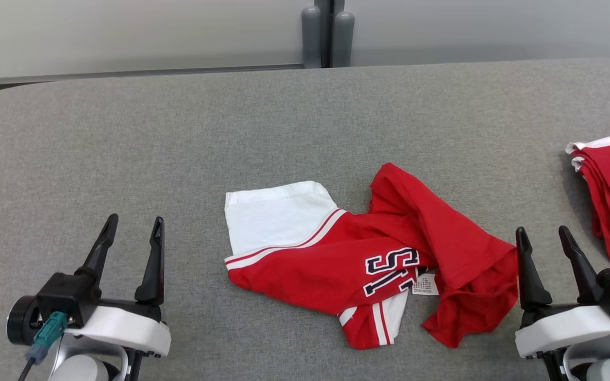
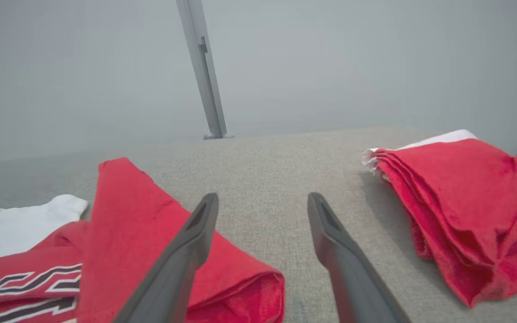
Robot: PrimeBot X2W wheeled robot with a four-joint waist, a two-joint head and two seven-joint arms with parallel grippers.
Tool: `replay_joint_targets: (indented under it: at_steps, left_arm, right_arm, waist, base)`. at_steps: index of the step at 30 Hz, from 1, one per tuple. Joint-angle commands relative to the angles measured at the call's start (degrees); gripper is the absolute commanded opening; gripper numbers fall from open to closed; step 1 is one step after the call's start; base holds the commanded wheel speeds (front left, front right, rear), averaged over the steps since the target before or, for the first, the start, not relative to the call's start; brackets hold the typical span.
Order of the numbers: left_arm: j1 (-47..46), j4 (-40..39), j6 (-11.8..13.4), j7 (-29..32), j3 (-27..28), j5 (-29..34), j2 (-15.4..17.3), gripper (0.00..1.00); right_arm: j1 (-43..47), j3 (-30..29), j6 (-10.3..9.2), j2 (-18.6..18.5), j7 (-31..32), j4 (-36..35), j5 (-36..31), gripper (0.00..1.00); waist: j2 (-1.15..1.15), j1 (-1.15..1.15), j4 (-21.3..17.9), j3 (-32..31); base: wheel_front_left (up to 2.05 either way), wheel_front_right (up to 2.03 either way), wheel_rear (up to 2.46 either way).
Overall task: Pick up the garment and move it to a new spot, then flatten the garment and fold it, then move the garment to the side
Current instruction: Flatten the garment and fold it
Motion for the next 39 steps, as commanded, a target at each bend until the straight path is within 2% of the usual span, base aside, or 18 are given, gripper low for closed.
replay_joint_targets:
  at_steps: [1, 5, 11, 25, 30, 35, 39]
  left_arm:
    - [0.86, 0.27, 0.56, -0.01, 0.09, -0.07, 0.3, 1.0]
    - [2.51, 0.76, 0.87, 0.02, -0.05, -0.44, 0.43, 1.0]
    - [4.34, 1.42, 1.02, 0.28, -0.7, -0.72, 0.34, 1.0]
    - [3.9, 1.72, 0.81, 1.33, -1.9, -1.24, 0.2, 1.0]
    - [1.74, 3.55, -1.28, 4.31, -4.8, -1.73, -1.27, 1.0]
    - [-1.41, 10.31, -4.93, 8.25, -8.47, -3.19, -4.19, 1.0]
    - [-3.01, 15.53, -7.16, 10.16, -9.33, -5.76, -6.45, 1.0]
  right_arm:
    - [1.05, 0.19, 0.0, -0.36, 0.64, -1.67, -0.98, 1.0]
    - [4.99, 2.03, 0.0, -1.05, 4.17, -10.1, -4.81, 1.0]
    - [9.26, 2.84, -0.01, 0.18, 7.98, -16.64, -5.59, 1.0]
    - [10.7, 2.35, -0.01, 1.37, 10.01, -19.31, -4.88, 1.0]
    - [9.73, 2.64, -0.01, 1.53, 10.14, -19.71, -5.06, 1.0]
    - [8.56, 3.62, -0.01, 1.69, 9.87, -19.48, -5.31, 1.0]
    - [8.23, 3.77, -0.01, 1.88, 9.66, -19.13, -5.17, 1.0]
  waist:
    - [0.0, 0.0, -0.67, -1.07]
    - [0.0, 0.0, -1.79, -3.6]
    - [0.0, 0.0, -2.33, -5.89]
    - [0.0, 0.0, -2.13, -5.88]
    - [0.0, 0.0, -2.33, -4.52]
    - [0.0, 0.0, -3.33, -2.61]
    - [0.0, 0.0, -4.3, -1.68]
  base:
    - [0.0, 0.0, 0.0]
    - [0.0, 0.0, 0.0]
    - [0.0, 0.0, 0.0]
    - [0.0, 0.0, 0.0]
    - [0.0, 0.0, 0.0]
    - [0.0, 0.0, 0.0]
    - [0.0, 0.0, 0.0]
